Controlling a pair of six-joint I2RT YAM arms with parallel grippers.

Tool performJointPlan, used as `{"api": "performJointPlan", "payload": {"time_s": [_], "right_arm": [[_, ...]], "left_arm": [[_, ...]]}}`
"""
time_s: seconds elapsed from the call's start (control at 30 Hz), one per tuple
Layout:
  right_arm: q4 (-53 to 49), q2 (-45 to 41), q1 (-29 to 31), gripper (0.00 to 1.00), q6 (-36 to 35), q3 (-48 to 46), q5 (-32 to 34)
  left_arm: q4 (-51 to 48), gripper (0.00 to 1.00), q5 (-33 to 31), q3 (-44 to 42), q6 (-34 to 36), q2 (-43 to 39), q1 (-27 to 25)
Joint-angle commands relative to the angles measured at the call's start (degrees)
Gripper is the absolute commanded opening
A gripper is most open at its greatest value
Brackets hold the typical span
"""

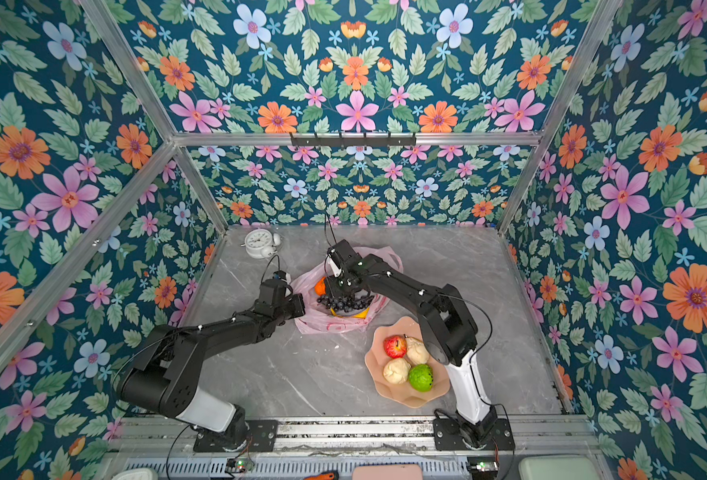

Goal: Take the fake fruits out of the plastic bag
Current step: 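Open the right gripper and reach it into the bag toward the oranges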

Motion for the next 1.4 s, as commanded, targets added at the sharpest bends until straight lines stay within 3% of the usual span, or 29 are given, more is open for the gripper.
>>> {"api": "performJointPlan", "payload": {"time_s": [0.0,0.23,0.47,0.8,1.07,1.37], "right_arm": [[2.01,2.37,0.12,0.64,-6.31,2.41,0.32],[4.12,7.66,0.57,0.73,-10.34,7.37,0.41],[4.9,12.17,0.69,0.8,-10.84,11.65,5.01],[4.7,18.64,0.86,0.83,-10.09,18.23,6.32],[0.16,23.04,0.84,0.71,-8.92,24.92,9.07],[1.75,19.29,0.81,0.58,-8.15,20.33,8.68]], "left_arm": [[1.8,0.02,1.52,-0.35,-0.58,-0.19,0.63],[2.2,0.02,1.98,-0.62,-0.67,-0.57,0.82],[2.2,0.02,1.99,-0.67,-0.58,-0.8,0.88],[2.64,0.02,2.73,-0.7,-0.75,-0.43,0.92],[2.64,0.02,2.87,-0.67,-0.84,-0.11,0.83],[2.16,0.02,2.17,-0.59,-0.84,-0.23,0.85]]}}
